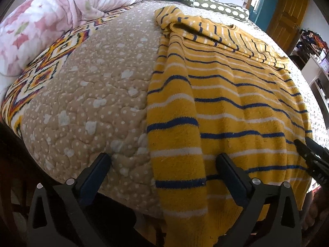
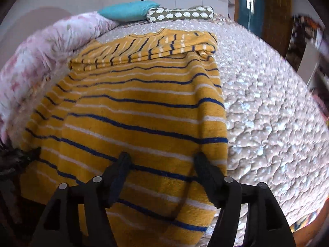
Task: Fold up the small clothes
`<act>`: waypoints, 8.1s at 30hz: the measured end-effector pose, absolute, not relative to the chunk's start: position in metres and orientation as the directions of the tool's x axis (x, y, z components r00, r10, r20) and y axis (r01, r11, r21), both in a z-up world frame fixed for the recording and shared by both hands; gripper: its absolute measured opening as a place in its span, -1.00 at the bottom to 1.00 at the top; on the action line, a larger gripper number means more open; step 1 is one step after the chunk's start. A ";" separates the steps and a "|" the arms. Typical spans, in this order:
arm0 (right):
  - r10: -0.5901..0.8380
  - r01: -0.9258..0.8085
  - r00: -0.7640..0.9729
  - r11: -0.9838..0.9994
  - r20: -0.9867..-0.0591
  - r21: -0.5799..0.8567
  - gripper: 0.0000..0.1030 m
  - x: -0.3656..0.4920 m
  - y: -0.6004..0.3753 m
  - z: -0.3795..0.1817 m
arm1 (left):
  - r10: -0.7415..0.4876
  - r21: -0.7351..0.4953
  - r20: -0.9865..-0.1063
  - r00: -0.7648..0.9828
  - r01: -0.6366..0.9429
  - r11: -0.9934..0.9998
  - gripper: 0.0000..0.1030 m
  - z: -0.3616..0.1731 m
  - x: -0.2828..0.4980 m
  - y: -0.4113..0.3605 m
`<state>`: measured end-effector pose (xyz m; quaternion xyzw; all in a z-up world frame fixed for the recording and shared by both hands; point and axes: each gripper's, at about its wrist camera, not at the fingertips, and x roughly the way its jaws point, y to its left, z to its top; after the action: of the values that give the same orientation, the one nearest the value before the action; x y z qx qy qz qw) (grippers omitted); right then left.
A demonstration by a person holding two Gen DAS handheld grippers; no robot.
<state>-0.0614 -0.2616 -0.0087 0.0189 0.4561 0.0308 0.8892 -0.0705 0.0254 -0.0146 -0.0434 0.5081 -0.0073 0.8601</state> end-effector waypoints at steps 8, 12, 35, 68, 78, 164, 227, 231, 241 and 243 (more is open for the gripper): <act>0.018 -0.020 0.617 1.000 -0.787 0.008 0.46 -0.065 -0.255 -0.012 | -0.056 -0.081 -0.874 0.483 -0.032 0.996 1.00 -0.015 -0.071 0.025; -0.010 -0.004 0.642 1.000 -0.767 -0.016 0.49 -0.067 -0.250 -0.014 | -0.057 -0.082 -0.873 0.484 -0.031 0.996 1.00 -0.015 -0.070 0.025; -0.044 0.018 0.683 0.999 -0.729 -0.044 0.54 -0.073 -0.247 -0.018 | -0.053 -0.078 -0.874 0.483 -0.031 0.996 1.00 -0.017 -0.070 0.024; -0.044 0.013 0.681 0.999 -0.731 -0.047 0.54 -0.071 -0.248 -0.016 | -0.049 -0.076 -0.866 0.497 -0.033 0.997 1.00 -0.018 -0.072 0.023; -0.051 0.014 0.680 0.998 -0.732 -0.057 0.54 -0.067 -0.250 -0.015 | -0.024 -0.056 -0.869 0.495 -0.050 0.997 1.00 -0.018 -0.071 0.019; 0.560 -0.308 0.499 0.828 -0.662 0.468 -0.80 -0.109 -0.297 0.061 | -0.494 -0.528 -0.657 0.569 0.121 0.841 -0.80 0.077 -0.082 0.067; 0.259 -0.165 0.713 0.965 -0.652 0.203 -0.78 0.168 -0.313 0.099 | -0.384 -0.338 -0.754 0.532 0.187 0.922 -0.83 0.079 0.228 0.039; 0.178 -0.102 0.669 0.984 -0.721 0.148 -0.78 0.223 -0.311 0.068 | -0.319 -0.277 -0.810 0.492 0.160 0.948 -0.82 0.052 0.268 0.030; 0.160 0.007 0.572 0.980 -0.805 0.200 -0.20 0.254 -0.338 0.014 | -0.414 -0.433 -0.779 0.471 0.073 0.898 -0.07 0.044 0.264 0.065; 0.166 0.019 0.604 0.975 -0.780 0.223 -0.12 0.244 -0.349 0.030 | -0.405 -0.424 -0.769 0.495 0.079 0.902 0.00 0.058 0.251 0.070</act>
<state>0.2435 -0.3485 0.0297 0.1045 0.4432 0.0414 0.8893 0.2509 0.0699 0.0579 -0.1691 0.4820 -0.1426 0.8478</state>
